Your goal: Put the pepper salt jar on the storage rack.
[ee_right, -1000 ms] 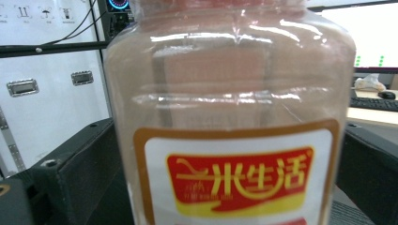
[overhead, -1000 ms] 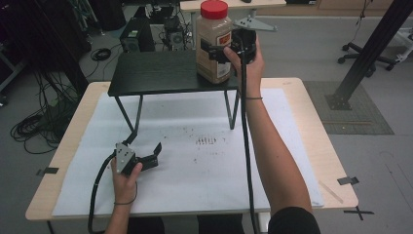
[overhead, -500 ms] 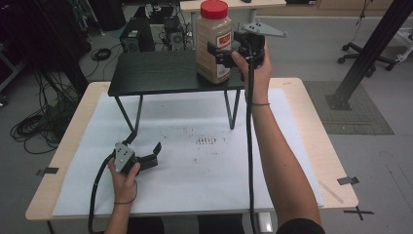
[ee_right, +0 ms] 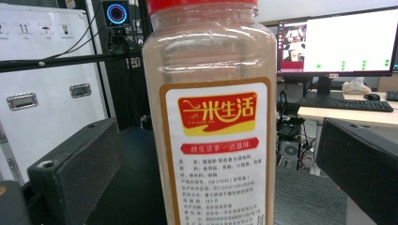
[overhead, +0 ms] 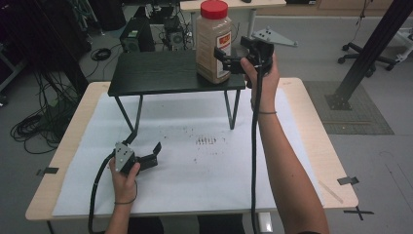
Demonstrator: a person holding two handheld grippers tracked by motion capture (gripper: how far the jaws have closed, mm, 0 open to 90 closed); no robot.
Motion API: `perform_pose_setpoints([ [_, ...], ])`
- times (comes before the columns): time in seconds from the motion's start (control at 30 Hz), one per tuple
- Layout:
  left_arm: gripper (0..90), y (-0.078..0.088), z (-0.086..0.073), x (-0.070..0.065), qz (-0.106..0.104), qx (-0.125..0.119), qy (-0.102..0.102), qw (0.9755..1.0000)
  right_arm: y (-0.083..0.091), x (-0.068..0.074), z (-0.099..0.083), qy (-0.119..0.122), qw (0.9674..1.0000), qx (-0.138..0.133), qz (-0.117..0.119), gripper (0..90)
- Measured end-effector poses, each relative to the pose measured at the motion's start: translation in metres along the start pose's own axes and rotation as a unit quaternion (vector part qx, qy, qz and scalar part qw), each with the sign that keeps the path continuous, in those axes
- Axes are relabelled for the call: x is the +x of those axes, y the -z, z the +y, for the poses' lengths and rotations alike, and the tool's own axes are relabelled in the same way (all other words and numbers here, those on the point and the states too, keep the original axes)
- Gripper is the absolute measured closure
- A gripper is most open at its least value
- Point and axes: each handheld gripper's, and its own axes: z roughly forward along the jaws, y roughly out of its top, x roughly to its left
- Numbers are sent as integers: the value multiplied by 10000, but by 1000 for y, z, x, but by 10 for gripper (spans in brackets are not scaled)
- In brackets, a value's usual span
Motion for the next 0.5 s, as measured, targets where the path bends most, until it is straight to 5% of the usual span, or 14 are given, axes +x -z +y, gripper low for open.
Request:
perform_pose_setpoints([
  [0.5, 2, 0, 0, -1, 56, 6, -32, 10000, 40, 6, -12, 29, 9994, -144, -311, 5],
])
